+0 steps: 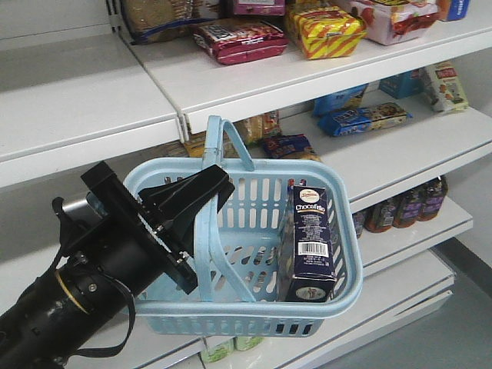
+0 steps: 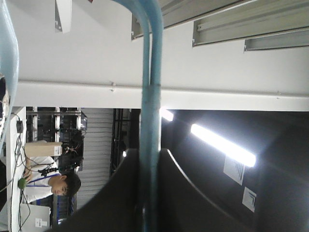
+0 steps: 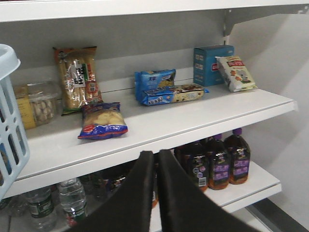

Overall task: Left arm holds basket, right arm returns cookies
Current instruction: 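Drive the base up to the snack shelf with the basket held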

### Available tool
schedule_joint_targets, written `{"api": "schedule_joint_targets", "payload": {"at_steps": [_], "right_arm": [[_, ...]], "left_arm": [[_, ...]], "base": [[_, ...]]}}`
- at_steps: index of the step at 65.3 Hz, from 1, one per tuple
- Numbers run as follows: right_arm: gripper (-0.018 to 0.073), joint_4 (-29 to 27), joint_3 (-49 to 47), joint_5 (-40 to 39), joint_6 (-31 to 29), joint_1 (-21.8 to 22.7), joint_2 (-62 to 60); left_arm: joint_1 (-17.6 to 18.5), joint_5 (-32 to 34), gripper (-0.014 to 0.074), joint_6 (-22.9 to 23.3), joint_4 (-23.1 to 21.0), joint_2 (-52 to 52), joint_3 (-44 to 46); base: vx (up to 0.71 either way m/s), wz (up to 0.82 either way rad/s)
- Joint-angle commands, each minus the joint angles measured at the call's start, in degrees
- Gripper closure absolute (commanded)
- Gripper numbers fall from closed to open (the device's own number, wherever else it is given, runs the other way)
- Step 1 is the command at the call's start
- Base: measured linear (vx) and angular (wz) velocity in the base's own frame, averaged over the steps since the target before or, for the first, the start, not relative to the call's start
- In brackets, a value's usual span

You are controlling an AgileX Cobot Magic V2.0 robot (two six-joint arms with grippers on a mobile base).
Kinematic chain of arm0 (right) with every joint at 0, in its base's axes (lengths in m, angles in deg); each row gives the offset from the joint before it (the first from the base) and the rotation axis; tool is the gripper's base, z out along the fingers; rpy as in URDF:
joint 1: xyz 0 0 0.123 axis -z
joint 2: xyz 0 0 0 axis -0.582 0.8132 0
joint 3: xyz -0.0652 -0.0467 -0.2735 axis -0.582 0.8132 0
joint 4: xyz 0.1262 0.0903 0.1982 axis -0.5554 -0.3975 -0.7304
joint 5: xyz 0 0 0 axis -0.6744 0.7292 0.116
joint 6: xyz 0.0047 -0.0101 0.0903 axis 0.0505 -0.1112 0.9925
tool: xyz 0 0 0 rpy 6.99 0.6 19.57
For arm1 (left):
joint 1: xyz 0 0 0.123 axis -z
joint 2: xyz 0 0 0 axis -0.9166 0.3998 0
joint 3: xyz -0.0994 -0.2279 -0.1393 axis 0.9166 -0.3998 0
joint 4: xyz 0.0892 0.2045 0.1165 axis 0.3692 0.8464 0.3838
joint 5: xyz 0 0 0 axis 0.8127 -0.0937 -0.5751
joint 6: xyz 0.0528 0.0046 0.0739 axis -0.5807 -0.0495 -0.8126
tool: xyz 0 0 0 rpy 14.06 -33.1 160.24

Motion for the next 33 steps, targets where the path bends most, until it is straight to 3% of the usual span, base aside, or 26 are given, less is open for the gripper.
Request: {"api": "schedule_joint_targets", "payload": {"at_steps": [1, 33], "right_arm": [[0.0566, 0.2, 1.0, -4.4, -0.5, 0.3, -0.5], [0.0566, 0.2, 1.0, -4.4, -0.5, 0.3, -0.5]], "left_arm": [[0.3, 7.8, 0.0596, 0.0, -0.7, -2.0, 1.7], [0.3, 7.8, 0.0596, 0.0, -0.7, -2.0, 1.7]], "base": [[0.03, 0.37], [0.02, 0.32]]}}
